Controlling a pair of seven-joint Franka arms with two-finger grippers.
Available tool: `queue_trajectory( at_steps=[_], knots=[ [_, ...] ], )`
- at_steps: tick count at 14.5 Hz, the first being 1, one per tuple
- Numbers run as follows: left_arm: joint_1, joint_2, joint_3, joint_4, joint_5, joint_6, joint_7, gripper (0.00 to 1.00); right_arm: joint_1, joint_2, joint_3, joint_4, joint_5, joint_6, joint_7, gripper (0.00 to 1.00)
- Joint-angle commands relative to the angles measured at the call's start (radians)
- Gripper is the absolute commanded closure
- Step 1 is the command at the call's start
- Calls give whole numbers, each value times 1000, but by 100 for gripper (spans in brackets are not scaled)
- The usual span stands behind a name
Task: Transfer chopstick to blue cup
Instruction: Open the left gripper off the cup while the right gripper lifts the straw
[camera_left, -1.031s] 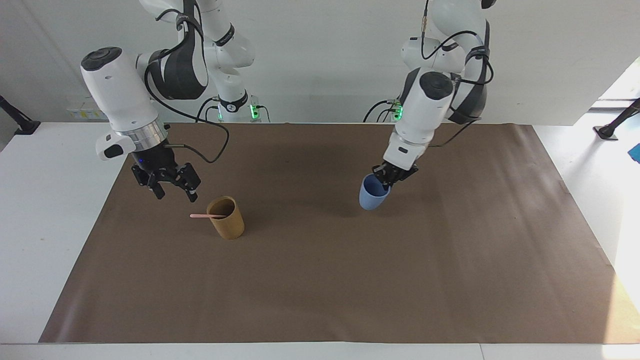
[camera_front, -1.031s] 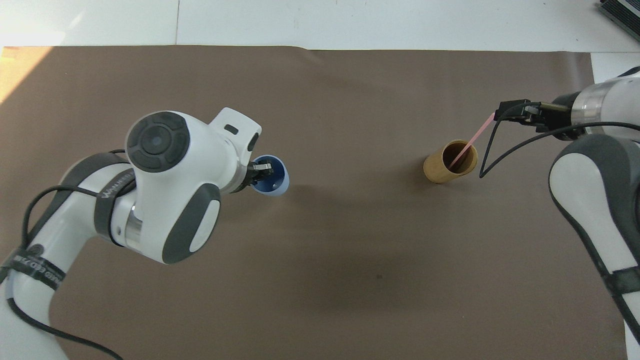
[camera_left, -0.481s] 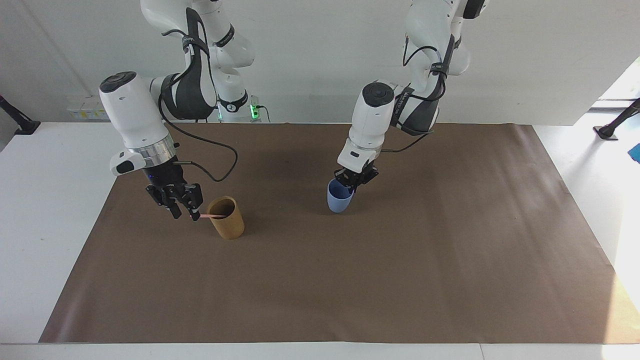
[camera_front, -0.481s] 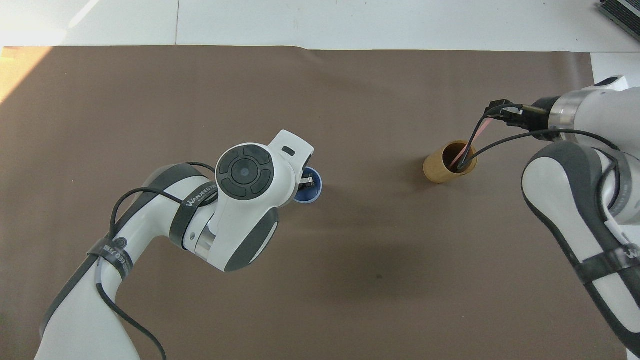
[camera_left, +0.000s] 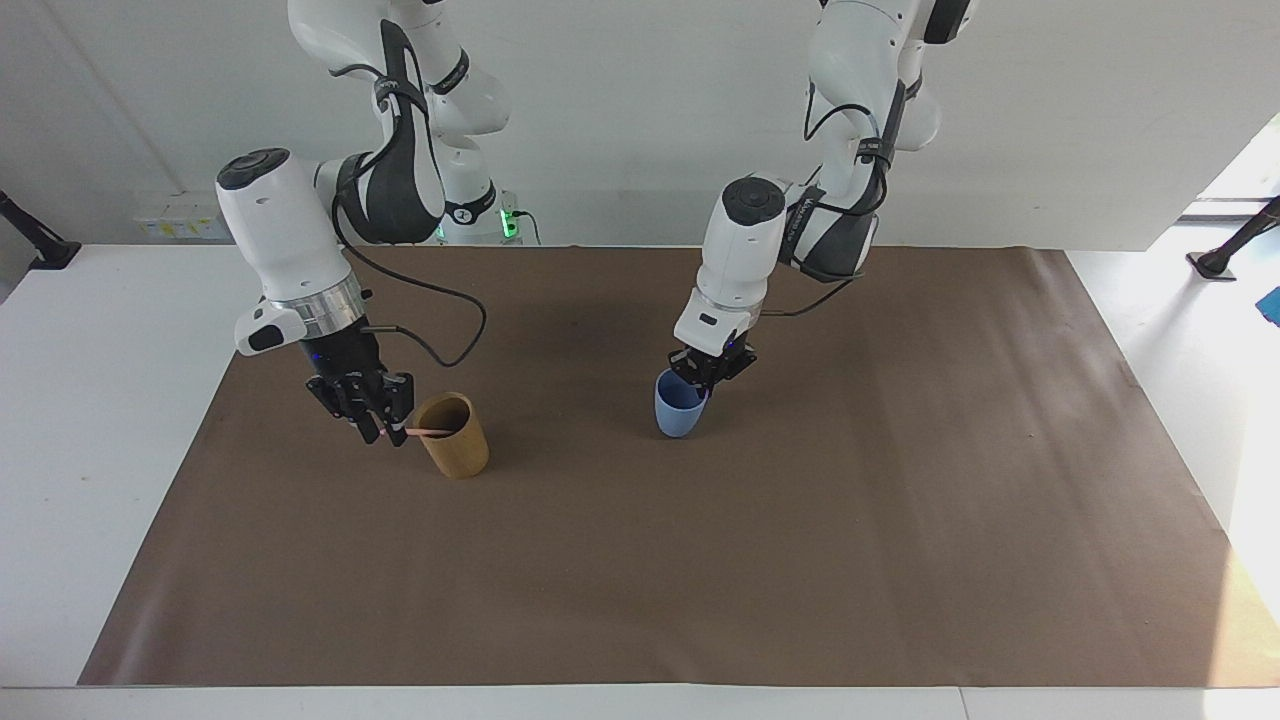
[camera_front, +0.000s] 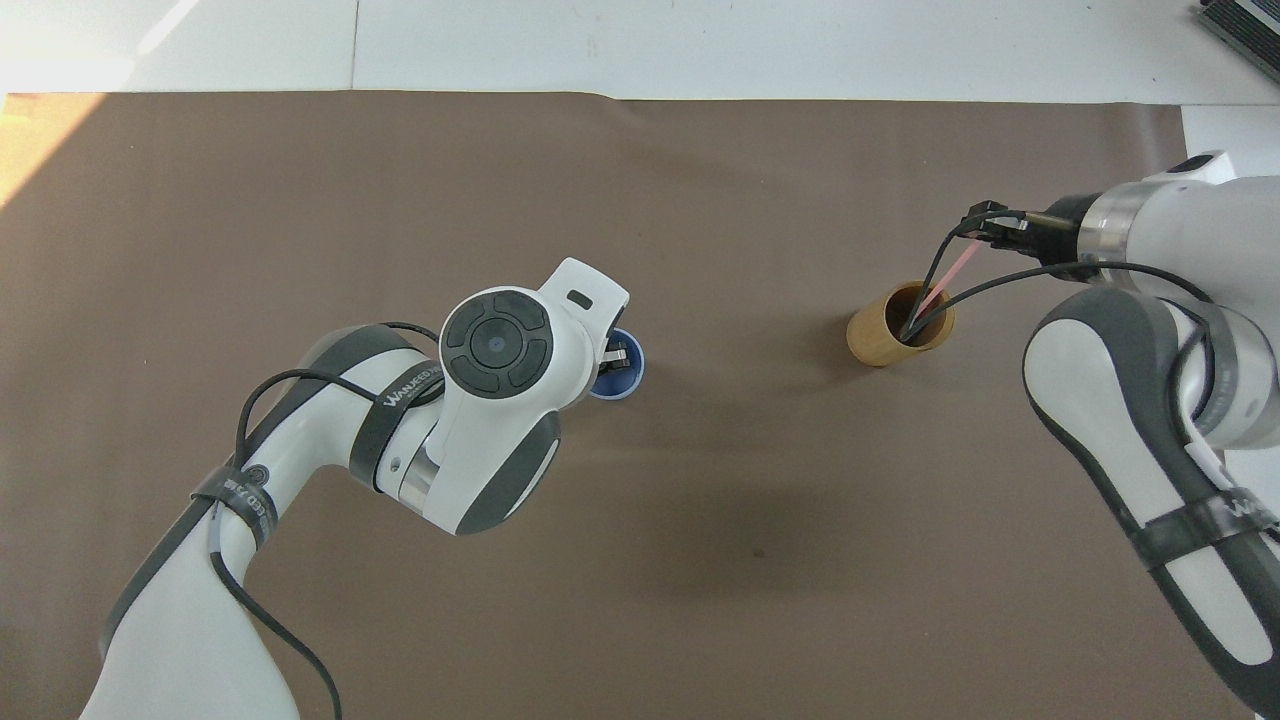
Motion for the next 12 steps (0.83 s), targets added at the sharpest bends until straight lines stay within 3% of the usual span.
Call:
queue_trajectory(
  at_steps=[1,2,3,6,9,12],
  knots=[
    [-4,6,6,2,22,10,-5,85,4,-7,1,-13,32,8,-51,100],
    [-3,4,6,-2,22,8,-3,29,7,-4,1,-9,32,8,-51,100],
    [-3,4,8,-1,24,8,-3,0,10,-2,3,-2,32,8,-48,100],
    [3,-6,17,19,35,-10,2,0,26,-13,3,16,32,8,-39,100],
    [46,-64,21,48,36,-91,49,0,26,-37,-2,40,9,16,-45,100],
    [132,-158,20,48,30,-203,309,0,12,-123,-2,33,6,9,-47,100]
  ],
)
